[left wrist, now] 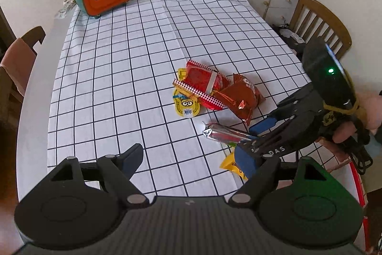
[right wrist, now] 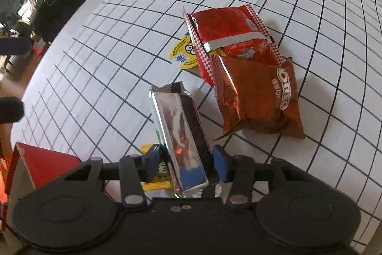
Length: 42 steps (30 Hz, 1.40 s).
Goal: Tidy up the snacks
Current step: 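Grasp the silver bar with the right tool while the left tool grasps the yellow candy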
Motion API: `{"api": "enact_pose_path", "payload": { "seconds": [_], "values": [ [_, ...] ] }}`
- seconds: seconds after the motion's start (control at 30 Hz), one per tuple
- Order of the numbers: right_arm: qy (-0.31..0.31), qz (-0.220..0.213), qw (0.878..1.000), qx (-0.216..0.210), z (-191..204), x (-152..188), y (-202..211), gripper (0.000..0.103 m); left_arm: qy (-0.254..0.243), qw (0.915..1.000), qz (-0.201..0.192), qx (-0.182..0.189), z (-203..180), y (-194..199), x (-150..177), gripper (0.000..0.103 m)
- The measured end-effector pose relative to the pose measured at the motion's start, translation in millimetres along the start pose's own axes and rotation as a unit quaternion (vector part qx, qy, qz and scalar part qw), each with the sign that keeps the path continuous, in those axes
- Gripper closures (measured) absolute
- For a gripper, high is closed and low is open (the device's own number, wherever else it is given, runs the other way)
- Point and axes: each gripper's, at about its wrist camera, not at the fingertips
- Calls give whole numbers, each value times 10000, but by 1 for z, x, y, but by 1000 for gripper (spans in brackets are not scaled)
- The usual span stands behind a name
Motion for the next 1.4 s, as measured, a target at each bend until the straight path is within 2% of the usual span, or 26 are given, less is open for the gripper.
{"api": "enact_pose_path", "payload": {
  "seconds": [0.1, 0.43, 0.6, 0.63, 0.67, 0.7, 0.83, 0.97, 1.1, 1.4],
  "values": [
    [-123, -124, 9998, -58, -2, 1, 5, 66, 8, 10000, 82, 13, 1, -5, 0, 19],
    [-482, -399, 9980, -45, -7, 11, 24, 71, 1, 9995, 298, 68, -1, -21, -7, 19],
    [-637, -513, 9966, -94, -10, 20, 39, 73, -177, 9987, 448, 172, -10, -32, -10, 19],
    [-690, -535, 9961, -123, -11, 23, 43, 74, -237, 9982, 501, 242, -12, -35, -11, 19],
    [-726, -556, 9957, -140, -12, 25, 47, 81, -306, 9973, 580, 342, -15, -39, -12, 19],
    [-770, -576, 9953, -123, -13, 28, 51, 87, -377, 9959, 682, 452, -18, -45, -13, 19],
    [-826, -512, 9953, 3, -19, 42, 57, 87, -663, 9909, 1025, 560, -34, -67, -12, 19],
    [-896, -530, 9946, -11, -23, 52, 58, 87, -1118, 9807, 1358, 852, -54, -91, -6, 19],
    [-789, -513, 9955, 77, -20, 54, 57, 87, -1573, 9699, 1687, 783, -72, -115, 0, 20],
    [-676, -425, 9967, 113, -16, 50, 48, 87, -1704, 9530, 2361, 833, -82, -155, 0, 20]
  ]
}}
Point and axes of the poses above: each gripper's, at about its wrist camera, not at the fingertips, and y roughly against the way its jaws point, z to its left, x to its underside, and after that the axes turned 9 degrees about -z, right-handed
